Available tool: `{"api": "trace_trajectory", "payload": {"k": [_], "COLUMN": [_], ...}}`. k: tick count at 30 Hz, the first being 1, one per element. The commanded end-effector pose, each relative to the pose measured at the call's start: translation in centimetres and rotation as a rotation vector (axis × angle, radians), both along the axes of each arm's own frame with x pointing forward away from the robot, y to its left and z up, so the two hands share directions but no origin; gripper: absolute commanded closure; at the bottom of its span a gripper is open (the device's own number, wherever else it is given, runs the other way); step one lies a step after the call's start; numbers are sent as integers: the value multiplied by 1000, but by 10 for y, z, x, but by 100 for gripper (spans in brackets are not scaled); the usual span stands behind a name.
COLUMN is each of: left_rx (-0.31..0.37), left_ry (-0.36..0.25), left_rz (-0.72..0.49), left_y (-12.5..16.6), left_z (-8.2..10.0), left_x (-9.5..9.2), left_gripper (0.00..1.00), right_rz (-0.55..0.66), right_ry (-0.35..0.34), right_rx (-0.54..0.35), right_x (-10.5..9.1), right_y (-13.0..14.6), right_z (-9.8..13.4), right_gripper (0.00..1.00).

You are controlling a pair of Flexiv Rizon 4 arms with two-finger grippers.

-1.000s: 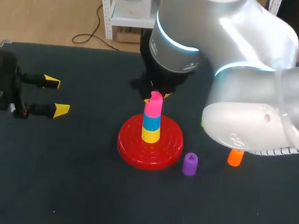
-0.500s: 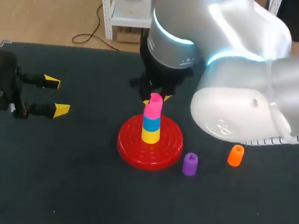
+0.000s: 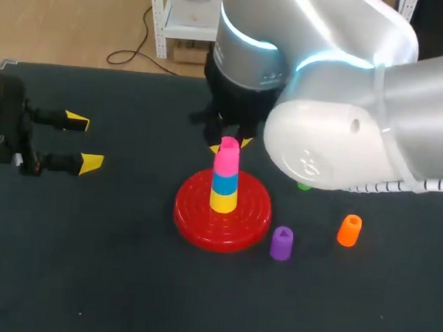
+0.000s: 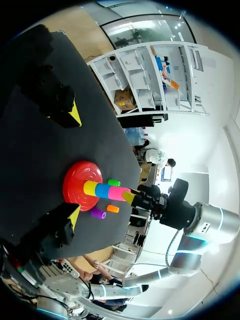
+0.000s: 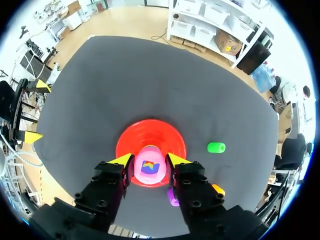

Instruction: Pick up and stack the cylinders on the red base in this order: pink,purple,orange,green

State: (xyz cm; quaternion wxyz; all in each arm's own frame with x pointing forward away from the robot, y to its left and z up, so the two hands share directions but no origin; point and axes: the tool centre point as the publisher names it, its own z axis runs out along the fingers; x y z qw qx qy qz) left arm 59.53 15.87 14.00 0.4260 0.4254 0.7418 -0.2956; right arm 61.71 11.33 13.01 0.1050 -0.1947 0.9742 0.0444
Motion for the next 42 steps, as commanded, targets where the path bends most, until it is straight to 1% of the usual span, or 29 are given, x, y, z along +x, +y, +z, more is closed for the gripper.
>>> {"api": "trace_trajectory", "payload": {"k": [1,10,16,17,18,19,20,21,28,33,37,39,42], "left_rx": [-5,-5,-5,-5,-5,-5,-5,-5,-5,-5,-5,-5,-5], "left_ry": [-9,-9,-9,-9,-9,-9,-9,-9,-9,-9,-9,-9,-9], "left_rz": [4,4,4,4,4,4,4,4,4,4,4,4,4], "left_y": [-1,-1,-1,-1,-1,-1,-1,-1,-1,-1,-1,-1,-1], "left_z": [-3,-3,-3,-3,-3,-3,-3,-3,-3,-3,-3,-3,-3], "left_x": [0,0,0,0,0,0,0,0,0,0,0,0,0], "left_gripper": [0,0,0,0,0,0,0,0,0,0,0,0,0], "right_rz": [1,-7,-8,-9,-10,-7,-2,0,13,23,28,40,38], "right_ry": [10,28,1,-2,-6,-15,-21,-24,-52,-83,-111,-124,-123], "right_rx": [-5,-10,17,20,22,28,29,29,66,98,115,117,122], "right_x": [-1,-5,-4,-3,-3,-3,-3,-4,-8,-12,-22,-28,-40], "right_y": [2,-2,-4,-4,-4,-4,-4,-4,-2,-3,-9,-12,-21], "right_z": [-15,-28,-18,-15,-13,-11,-8,-6,12,33,45,46,47], "right_gripper": [100,100,100,95,75,61,51,0,0,0,0,0,0]}}
